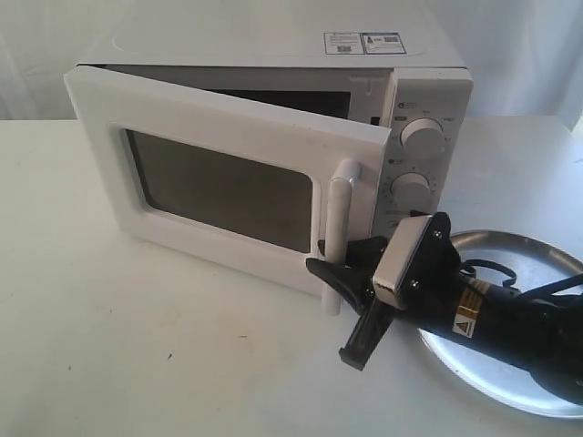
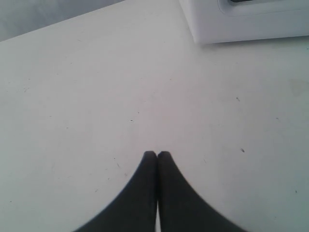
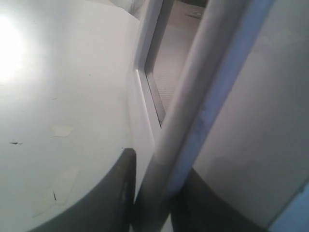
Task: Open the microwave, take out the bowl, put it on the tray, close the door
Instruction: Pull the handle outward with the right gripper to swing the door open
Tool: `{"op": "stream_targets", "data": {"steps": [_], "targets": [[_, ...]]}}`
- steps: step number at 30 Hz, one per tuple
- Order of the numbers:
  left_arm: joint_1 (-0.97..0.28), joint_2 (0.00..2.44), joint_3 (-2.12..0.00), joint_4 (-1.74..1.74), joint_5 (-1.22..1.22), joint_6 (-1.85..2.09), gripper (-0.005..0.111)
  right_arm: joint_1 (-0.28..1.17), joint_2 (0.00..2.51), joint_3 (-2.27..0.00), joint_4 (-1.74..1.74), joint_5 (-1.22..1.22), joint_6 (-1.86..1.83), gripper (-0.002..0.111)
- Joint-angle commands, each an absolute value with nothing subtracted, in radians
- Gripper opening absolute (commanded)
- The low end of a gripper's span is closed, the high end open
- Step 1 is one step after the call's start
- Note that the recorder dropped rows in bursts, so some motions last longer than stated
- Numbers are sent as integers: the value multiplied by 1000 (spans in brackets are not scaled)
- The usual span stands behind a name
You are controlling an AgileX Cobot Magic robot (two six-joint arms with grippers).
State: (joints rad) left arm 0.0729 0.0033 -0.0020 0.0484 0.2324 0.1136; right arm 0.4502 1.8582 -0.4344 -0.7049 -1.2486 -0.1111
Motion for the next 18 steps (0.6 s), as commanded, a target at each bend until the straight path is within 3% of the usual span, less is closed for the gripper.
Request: {"op": "stream_targets", "data": {"steps": [1, 12, 14, 17, 18], "targets": [[69, 0, 0, 45, 232, 110, 0, 440, 1847, -404, -663, -1221, -210, 0], [69, 0, 0, 45, 232, 110, 0, 440, 1838, -323, -658, -1221, -273, 1], [69, 0, 0, 45, 232, 110, 0, 440, 1823, -298, -658, -1221, -273, 10], [69, 0, 0, 45, 232, 110, 0, 440, 1765, -253, -660, -1221, -273, 37], [69, 0, 0, 45, 232, 110, 0, 440, 1752, -242, -660, -1221, -273, 41]]}}
